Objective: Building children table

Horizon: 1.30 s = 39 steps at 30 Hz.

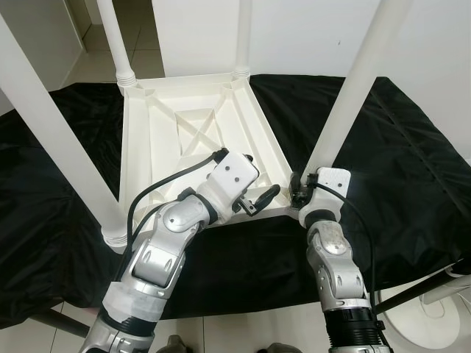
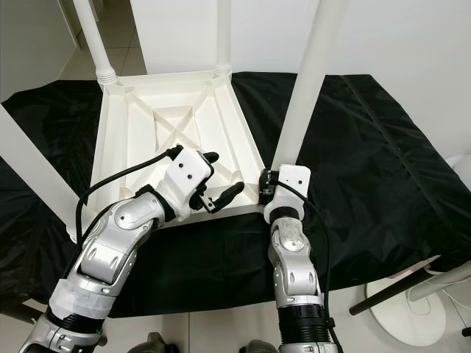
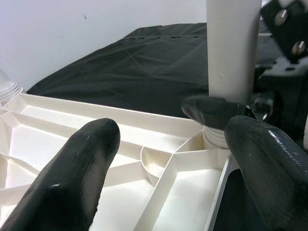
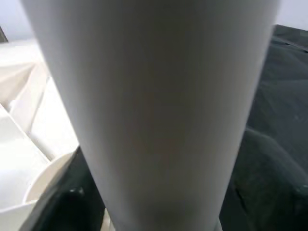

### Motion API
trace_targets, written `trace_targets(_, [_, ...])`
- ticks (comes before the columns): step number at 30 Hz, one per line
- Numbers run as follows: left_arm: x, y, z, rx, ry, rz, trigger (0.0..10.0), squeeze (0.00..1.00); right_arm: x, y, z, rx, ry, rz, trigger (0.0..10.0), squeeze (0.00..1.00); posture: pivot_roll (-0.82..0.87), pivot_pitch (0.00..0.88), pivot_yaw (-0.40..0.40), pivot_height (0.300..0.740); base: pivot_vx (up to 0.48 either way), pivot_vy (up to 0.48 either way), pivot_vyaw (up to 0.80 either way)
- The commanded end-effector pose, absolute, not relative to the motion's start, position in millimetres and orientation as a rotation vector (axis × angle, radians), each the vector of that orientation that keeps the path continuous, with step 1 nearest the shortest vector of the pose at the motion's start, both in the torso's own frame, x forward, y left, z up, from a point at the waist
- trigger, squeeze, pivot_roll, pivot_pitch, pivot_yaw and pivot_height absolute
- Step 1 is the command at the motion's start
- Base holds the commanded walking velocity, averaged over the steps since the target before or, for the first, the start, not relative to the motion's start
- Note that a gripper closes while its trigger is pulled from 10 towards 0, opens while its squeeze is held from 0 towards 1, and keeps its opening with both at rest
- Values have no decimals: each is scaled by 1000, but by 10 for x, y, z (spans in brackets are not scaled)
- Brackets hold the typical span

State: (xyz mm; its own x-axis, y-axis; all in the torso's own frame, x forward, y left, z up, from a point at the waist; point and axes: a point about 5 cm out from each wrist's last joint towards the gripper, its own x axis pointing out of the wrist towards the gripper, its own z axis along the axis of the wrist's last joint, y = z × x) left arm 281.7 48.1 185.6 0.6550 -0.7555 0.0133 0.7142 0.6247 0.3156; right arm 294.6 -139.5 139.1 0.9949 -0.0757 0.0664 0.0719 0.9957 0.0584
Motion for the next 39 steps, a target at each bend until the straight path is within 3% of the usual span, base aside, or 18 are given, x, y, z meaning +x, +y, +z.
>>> trace_targets(1, [2862, 513, 1857, 296, -157, -769, 10000, 0, 2926, -1425, 1417, 61, -83, -59, 10000, 1000, -126, 0, 29, 740, 0, 0, 0])
trace_targets(5, [2838, 475, 1848, 292, -164, -782, 10000, 0, 2951, -1665, 1432, 0, -58, 99, 10000, 1000, -136, 0, 18, 740, 0, 0, 0])
trace_targets(8, [2826, 462, 1842, 291, -164, -788, 10000, 0, 2950, -1694, 1432, -24, -50, 190, 10000, 1000, -138, 0, 18, 740, 0, 0, 0])
trace_targets(9, [2824, 455, 1842, 291, -165, -790, 10000, 0, 2945, -1696, 1432, -41, -47, 243, 10000, 0, -136, 0, 16, 740, 0, 0, 0])
trace_targets(12, [2820, 447, 1838, 292, -163, -795, 10000, 0, 2945, -1717, 1456, -93, -72, 283, 10000, 0, -135, 0, 16, 740, 0, 0, 0])
trace_targets(17, [2789, 367, 1840, 325, -158, -845, 10000, 0, 3028, -1784, 1518, -93, -75, 528, 10000, 0, -115, 0, 3, 740, 0, 0, 0])
trace_targets(25, [2839, 393, 1835, 332, -125, -838, 10000, 0, 3157, -1769, 1488, -172, -38, 671, 10000, 0, -111, 0, 3, 740, 0, 0, 0])
trace_targets(26, [2836, 413, 1826, 319, -111, -838, 10000, 0, 3182, -1763, 1468, -185, -26, 695, 5333, 0, -108, 0, 3, 740, 0, 0, 0])
trace_targets(29, [2829, 426, 1817, 311, -104, -838, 10000, 0, 3195, -1760, 1453, -193, -19, 707, 4745, 0, -105, 0, 2, 740, 0, 0, 0])
trace_targets(30, [2822, 438, 1806, 313, -98, -837, 10000, 0, 3209, -1762, 1436, -195, -12, 720, 3373, 0, -99, 1, -1, 740, 0, 0, 0])
trace_targets(31, [2814, 449, 1801, 314, -94, -835, 10000, 0, 3216, -1765, 1412, -198, -5, 735, 0, 0, -96, 5, -1, 740, 0, 0, 0])
trace_targets(39, [2799, 471, 1797, 316, -87, -819, 10000, 0, 3188, -1754, 1276, -189, 36, 734, 0, 0, -86, 26, -4, 740, 0, 0, 0])
